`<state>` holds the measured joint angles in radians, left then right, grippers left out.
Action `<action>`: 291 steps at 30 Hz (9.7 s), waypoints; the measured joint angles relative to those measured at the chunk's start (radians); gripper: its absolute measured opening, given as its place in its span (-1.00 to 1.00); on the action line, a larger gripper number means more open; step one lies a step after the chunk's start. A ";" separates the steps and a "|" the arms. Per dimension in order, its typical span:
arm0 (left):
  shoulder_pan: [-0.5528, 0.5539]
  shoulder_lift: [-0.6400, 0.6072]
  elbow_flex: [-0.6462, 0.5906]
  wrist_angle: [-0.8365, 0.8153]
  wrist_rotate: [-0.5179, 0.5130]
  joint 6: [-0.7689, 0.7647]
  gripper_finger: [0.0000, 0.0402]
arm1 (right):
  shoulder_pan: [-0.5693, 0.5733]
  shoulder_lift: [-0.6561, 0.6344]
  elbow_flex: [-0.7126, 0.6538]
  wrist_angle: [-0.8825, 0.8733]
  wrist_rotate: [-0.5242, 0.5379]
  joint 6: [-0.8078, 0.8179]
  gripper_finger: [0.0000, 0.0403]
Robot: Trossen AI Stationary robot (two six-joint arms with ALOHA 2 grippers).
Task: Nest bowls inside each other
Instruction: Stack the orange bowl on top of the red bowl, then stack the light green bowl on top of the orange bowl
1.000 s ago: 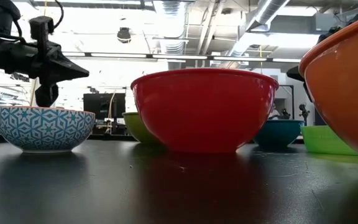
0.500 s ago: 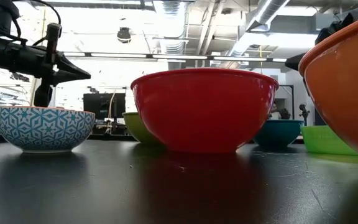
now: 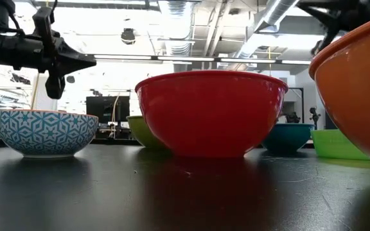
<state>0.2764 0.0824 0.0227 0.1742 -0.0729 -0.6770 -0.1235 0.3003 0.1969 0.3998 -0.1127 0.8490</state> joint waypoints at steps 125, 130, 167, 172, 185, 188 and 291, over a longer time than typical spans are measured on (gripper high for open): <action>-0.001 0.506 0.293 -0.314 -0.089 0.238 -0.49 | -0.139 1.436 1.246 -1.463 0.006 -0.221 -0.64; -0.001 0.506 0.293 -0.314 -0.090 0.239 -0.49 | -0.138 1.420 1.246 -1.471 0.007 -0.221 -0.64; -0.001 0.498 0.293 -0.318 -0.046 0.195 -0.49 | -0.341 1.618 1.468 -1.025 0.080 -0.323 -0.11; -0.002 0.497 0.293 -0.320 -0.042 0.189 -0.49 | -0.376 1.707 1.468 -1.031 -0.028 -0.309 0.27; -0.002 0.497 0.293 -0.320 -0.033 0.156 -0.49 | -0.367 1.783 1.467 -1.015 0.008 -0.258 0.10; -0.002 0.497 0.293 -0.319 -0.017 0.156 -0.49 | -0.372 1.800 1.468 -0.993 0.001 -0.263 -0.26; -0.009 0.500 0.293 -0.288 0.109 0.346 -0.49 | 0.038 1.322 1.148 -1.374 0.080 0.256 -0.09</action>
<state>0.2676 0.5823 0.3157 -0.1139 0.0358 -0.3305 -0.0857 1.6221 1.3449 -0.9741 -0.0331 1.1045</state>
